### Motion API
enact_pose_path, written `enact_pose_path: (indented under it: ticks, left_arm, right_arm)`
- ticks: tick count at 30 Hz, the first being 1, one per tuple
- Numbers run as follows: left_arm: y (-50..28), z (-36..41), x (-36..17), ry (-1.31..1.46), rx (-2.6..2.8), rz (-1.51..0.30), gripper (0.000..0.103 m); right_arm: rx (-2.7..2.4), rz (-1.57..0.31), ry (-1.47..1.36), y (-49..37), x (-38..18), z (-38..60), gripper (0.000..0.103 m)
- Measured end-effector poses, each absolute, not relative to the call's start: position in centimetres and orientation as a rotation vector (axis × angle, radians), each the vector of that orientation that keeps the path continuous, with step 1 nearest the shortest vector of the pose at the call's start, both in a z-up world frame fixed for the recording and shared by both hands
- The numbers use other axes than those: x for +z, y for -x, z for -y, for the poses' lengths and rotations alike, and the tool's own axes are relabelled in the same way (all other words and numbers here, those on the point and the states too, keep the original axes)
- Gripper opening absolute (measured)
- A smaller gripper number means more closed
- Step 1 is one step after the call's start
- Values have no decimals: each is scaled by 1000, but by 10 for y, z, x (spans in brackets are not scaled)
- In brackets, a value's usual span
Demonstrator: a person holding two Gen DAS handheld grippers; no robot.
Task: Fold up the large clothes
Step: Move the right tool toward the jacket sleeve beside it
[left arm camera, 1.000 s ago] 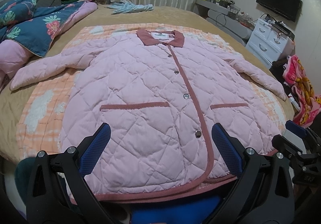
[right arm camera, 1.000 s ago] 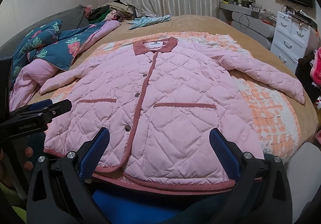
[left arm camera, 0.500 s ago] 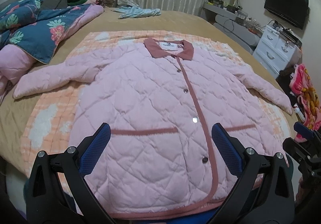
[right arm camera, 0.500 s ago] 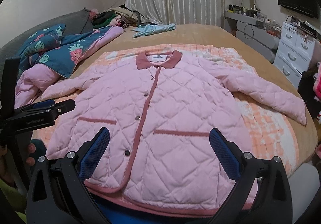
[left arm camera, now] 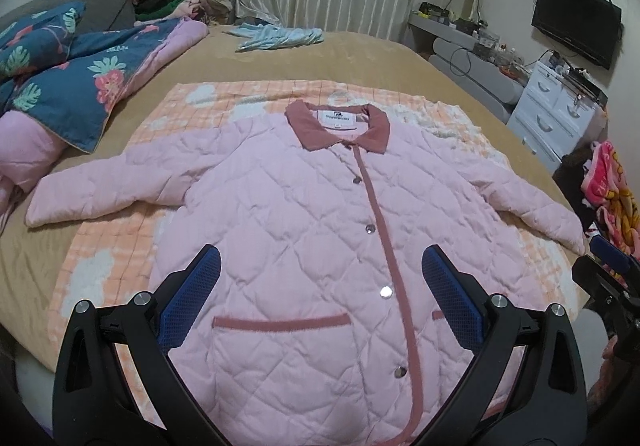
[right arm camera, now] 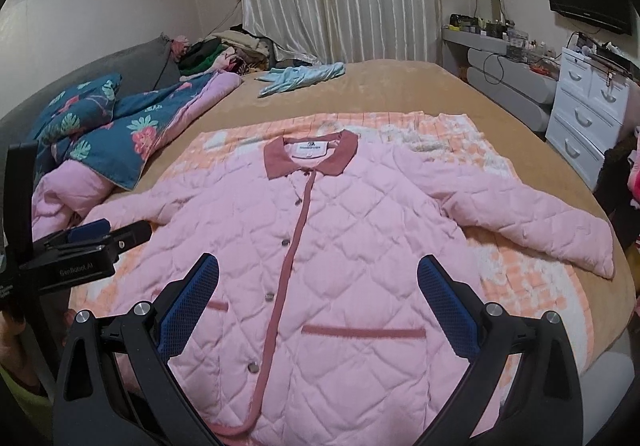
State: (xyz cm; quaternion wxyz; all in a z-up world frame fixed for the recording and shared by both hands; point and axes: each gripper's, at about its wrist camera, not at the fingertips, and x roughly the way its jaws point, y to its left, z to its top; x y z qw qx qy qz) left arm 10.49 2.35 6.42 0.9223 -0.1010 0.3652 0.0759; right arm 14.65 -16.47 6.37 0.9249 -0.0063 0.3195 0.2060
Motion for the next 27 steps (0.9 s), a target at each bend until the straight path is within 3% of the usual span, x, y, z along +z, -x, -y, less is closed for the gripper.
enact_pose_path:
  ticks: [27]
  left_arm:
    - [-183,8,103,201,91,-718,94]
  right_arm:
    - [335,-569,-90,-212,115,195,99]
